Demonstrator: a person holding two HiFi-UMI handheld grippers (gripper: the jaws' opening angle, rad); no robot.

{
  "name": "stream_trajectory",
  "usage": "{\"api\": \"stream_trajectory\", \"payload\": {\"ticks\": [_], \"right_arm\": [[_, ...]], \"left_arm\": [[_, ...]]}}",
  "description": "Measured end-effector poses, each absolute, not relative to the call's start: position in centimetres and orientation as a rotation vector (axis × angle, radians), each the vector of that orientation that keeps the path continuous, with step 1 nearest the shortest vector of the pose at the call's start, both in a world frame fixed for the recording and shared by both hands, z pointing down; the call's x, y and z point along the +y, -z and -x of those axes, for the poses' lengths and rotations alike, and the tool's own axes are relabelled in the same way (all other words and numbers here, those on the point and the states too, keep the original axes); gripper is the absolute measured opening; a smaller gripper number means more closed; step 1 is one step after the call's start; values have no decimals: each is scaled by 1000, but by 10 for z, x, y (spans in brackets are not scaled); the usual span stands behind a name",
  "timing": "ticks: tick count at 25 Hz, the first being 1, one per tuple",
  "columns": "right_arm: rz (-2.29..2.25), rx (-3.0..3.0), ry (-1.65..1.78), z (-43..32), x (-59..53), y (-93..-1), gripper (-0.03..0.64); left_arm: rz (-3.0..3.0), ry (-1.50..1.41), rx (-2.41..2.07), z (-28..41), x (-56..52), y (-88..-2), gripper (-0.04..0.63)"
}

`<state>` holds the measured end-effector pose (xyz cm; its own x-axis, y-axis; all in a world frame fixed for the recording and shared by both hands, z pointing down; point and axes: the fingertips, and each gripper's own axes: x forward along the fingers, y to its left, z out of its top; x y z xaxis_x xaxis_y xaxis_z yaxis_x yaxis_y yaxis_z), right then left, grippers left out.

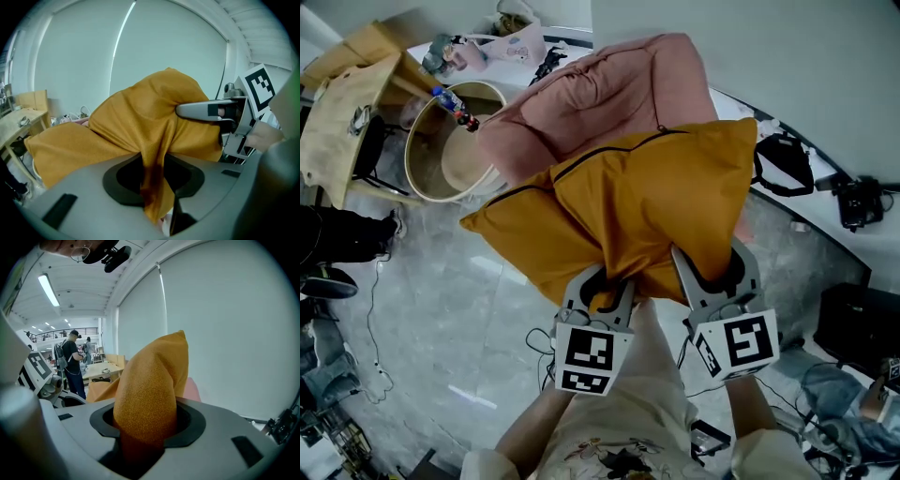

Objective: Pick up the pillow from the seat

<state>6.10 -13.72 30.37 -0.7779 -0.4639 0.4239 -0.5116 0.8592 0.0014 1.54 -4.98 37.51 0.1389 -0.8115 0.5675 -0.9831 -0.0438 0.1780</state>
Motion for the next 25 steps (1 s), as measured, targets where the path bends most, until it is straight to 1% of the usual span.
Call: {"api": "stream_trajectory", "payload": {"ticks": [25], "right_arm": [[-903,-2630,-185,-74,30,-253,233]], "left_arm": [[-2048,-449,-1651,-15,110,-328,120]]}}
